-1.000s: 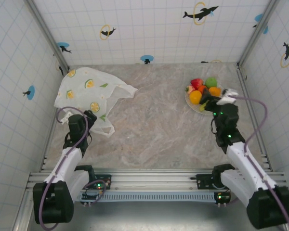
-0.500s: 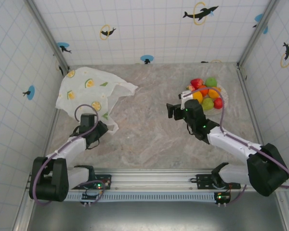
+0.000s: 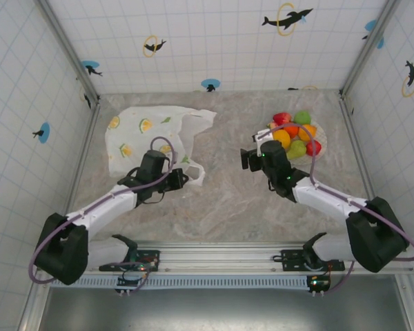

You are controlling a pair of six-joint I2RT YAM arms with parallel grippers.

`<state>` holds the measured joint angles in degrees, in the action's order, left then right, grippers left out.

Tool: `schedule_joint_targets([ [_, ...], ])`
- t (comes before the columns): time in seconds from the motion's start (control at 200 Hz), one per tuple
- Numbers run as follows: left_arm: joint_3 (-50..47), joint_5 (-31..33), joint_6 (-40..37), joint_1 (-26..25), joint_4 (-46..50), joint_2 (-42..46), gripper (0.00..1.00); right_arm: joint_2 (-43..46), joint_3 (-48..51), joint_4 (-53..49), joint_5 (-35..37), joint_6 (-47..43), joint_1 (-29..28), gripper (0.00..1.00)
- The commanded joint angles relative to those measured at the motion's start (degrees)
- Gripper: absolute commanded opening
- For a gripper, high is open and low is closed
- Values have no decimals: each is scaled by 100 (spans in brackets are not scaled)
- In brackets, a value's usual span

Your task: Place the fruits into the plastic bag

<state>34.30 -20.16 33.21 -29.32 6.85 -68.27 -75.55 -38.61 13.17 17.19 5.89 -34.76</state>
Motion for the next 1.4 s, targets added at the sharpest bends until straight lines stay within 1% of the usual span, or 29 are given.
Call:
schedule_joint_targets([
  [0.0, 147, -212, -389, -138, 873, 421, 0, -310, -425, -2, -324, -762, 186, 100],
  [0.09, 112, 143, -475, -142, 1417, 813, 0, -678, -723, -35, -578, -1229, 238, 100],
  [0.185, 42, 450, -452, -144, 1697, 1170, 0, -1202, -1082, -34, -860, -1464, 260, 100],
  [0.275, 3, 490, -394, -136, 1683, 1392, 0, -1702, -1480, -225, -1588, -1476, 215, 100],
  [0.355, 2, 460, -394, -138, 1678, 1477, 0, -2062, -1576, 12, -1868, -1512, 95, 100],
  [0.46, 50, 475, -503, -143, 1809, 1494, 0, -2524, -1818, 405, -1873, -1570, 53, 100],
  [0.576, 76, 505, -584, -140, 1937, 1466, 0, -3137, -2459, 430, -1746, -1571, 132, 100],
  [0.756, 0, 540, -589, -136, 1934, 1503, 0, -3964, -3180, 615, -1641, -1564, 207, 100],
  [0.871, -14, 561, -619, -137, 1962, 1510, 0, -4403, -3613, 596, -1890, -1581, 233, 99],
  [0.911, -23, 574, -638, -137, 1963, 1510, 0, -4566, -3744, 567, -1975, -1582, 233, 95],
  [0.931, -28, 589, -649, -143, 1968, 1502, 0, -4637, -3823, 532, -2012, -1576, 233, 91],
  [0.951, -21, 597, -649, -143, 1964, 1501, 0, -4708, -3903, 489, -2044, -1569, 232, 85],
  [1.021, -52, 729, -674, -139, 1964, 1487, 0, -4870, -4176, 197, -2114, -1548, 218, 57],
  [1.041, -61, 811, -672, -143, 1969, 1484, 0, -4874, -4210, 130, -2110, -1541, 216, 51],
  [1.101, -116, 1076, -675, -144, 2006, 1454, 0, -4759, -4150, 36, -2057, -1517, 182, 38],
  [1.161, -222, 1427, -634, -143, 2037, 1408, 0, -4504, -3947, -57, -1936, -1440, 125, 31],
  [1.196, -281, 1674, -550, -151, 2069, 1385, 9, -4335, -3832, -180, -1822, -1377, 81, 25],
  [1.241, -358, 1848, -516, -146, 2044, 1421, 18, -4084, -3676, -372, -1666, -1307, 5, 15],
  [1.296, -422, 1941, -485, -153, 1957, 1587, 34, -3764, -3435, -562, -1522, -1180, -101, 5],
  [1.326, -433, 2064, -450, -152, 1924, 1732, 39, -3565, -3287, -635, -1463, -1119, -154, 4],
  [1.396, -372, 2421, -404, -150, 1855, 2190, 51, -3172, -2966, -823, -1262, -982, -306, 3],
])
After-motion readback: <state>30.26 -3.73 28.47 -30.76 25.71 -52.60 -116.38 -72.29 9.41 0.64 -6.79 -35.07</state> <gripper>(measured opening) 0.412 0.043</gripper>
